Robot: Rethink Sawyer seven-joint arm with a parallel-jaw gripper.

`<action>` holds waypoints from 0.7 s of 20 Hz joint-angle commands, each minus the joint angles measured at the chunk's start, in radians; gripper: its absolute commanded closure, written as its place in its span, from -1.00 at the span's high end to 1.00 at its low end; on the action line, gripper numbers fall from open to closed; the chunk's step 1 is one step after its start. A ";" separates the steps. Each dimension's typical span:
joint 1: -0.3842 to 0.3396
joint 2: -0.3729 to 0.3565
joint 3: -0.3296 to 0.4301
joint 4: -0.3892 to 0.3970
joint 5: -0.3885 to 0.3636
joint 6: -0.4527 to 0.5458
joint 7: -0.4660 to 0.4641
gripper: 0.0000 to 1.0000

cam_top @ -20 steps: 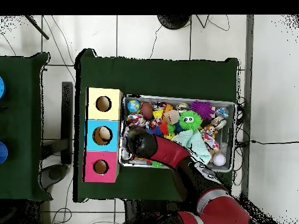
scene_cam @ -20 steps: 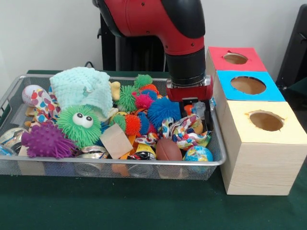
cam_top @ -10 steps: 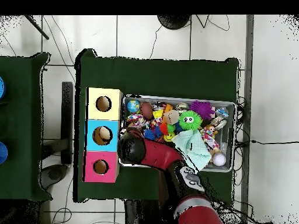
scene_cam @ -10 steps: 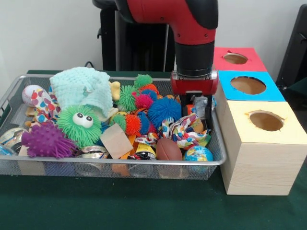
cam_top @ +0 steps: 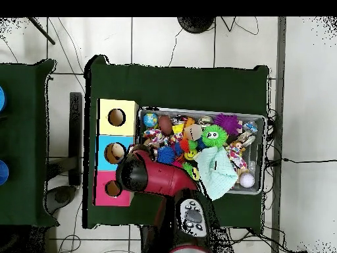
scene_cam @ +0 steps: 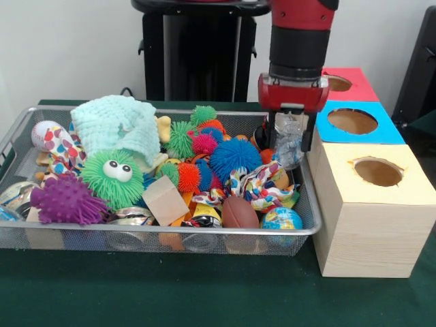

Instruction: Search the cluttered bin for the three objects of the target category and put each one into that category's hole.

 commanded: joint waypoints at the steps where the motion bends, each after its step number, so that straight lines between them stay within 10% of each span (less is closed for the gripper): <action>1: 0.028 -0.064 -0.112 -0.079 0.065 0.056 0.227 1.00; 14: 0.056 -0.035 -0.177 -0.082 0.089 -0.031 0.230 1.00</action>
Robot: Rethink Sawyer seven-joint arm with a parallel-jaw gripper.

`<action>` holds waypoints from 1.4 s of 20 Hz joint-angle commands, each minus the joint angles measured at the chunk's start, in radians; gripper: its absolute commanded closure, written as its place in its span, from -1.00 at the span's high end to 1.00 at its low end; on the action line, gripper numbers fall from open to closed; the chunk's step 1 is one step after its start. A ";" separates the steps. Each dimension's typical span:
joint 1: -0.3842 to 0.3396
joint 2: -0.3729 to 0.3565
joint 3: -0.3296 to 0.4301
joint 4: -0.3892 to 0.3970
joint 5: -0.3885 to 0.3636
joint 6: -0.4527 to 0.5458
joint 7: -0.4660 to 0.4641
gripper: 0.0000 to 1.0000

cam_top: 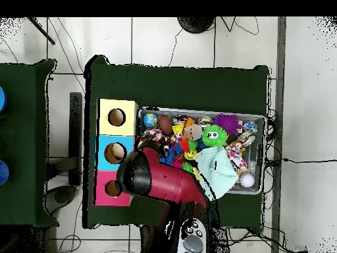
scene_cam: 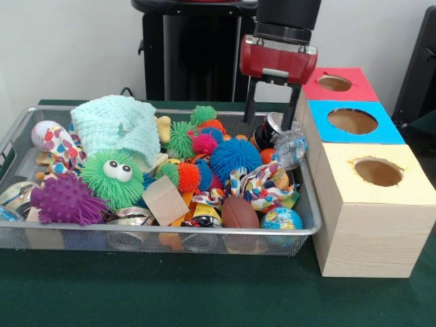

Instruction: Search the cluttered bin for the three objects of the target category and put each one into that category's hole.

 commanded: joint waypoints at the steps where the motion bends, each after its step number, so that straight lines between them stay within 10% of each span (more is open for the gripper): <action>1: -0.022 0.046 -0.017 -0.058 0.043 -0.039 0.224 1.00; 11: -0.163 0.124 0.128 -0.096 0.013 -0.042 0.175 1.00; 28: -0.177 0.177 0.195 -0.159 0.055 0.114 0.172 1.00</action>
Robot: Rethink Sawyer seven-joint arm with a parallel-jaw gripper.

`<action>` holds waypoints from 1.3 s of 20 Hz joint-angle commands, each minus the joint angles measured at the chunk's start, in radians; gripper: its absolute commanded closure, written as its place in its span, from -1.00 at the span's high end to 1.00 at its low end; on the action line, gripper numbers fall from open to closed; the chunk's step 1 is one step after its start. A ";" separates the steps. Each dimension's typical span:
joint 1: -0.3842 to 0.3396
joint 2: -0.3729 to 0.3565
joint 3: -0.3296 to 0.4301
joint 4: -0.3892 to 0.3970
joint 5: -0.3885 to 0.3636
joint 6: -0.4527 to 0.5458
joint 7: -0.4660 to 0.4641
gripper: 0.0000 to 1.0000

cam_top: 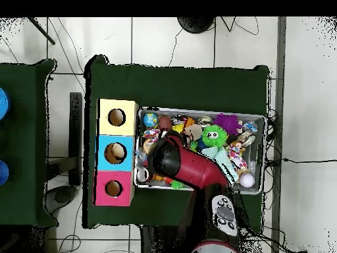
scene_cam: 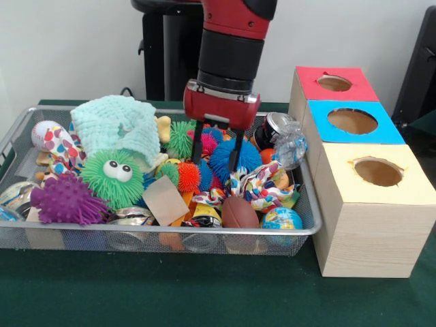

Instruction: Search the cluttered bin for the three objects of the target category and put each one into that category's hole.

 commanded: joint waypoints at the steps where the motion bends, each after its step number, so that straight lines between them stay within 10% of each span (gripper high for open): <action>1: -0.028 0.034 0.146 -0.062 0.048 0.127 0.171 1.00; 14: -0.015 0.000 0.175 -0.097 0.073 0.293 0.176 1.00; 26: -0.082 0.038 0.276 -0.093 0.071 0.251 0.132 1.00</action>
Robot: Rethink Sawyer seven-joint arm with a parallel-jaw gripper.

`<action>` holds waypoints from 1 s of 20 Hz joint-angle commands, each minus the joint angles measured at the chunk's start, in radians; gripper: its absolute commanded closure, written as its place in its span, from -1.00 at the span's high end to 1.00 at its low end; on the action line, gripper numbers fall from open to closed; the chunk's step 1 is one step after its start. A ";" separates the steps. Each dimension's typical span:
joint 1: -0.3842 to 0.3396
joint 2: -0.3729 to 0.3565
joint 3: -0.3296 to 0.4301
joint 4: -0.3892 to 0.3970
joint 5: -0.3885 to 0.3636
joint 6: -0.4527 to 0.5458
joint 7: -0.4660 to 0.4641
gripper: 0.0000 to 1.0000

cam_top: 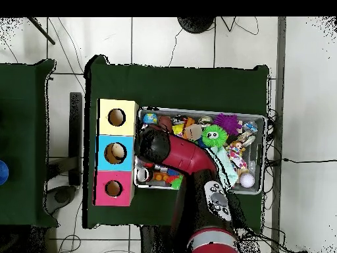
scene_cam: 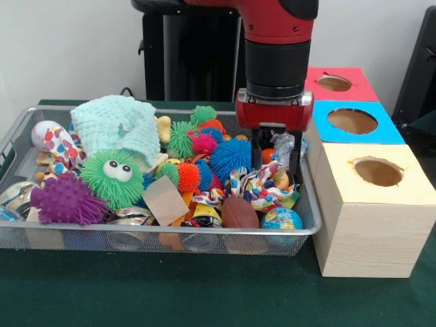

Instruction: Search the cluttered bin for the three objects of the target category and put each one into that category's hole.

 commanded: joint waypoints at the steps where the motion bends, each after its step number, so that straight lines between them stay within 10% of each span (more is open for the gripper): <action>1: -0.059 0.056 0.137 -0.047 0.028 0.044 0.131 1.00; 11: -0.111 0.126 0.219 -0.078 0.006 0.008 0.106 1.00; 20: -0.051 0.127 0.115 -0.146 -0.029 0.030 0.115 1.00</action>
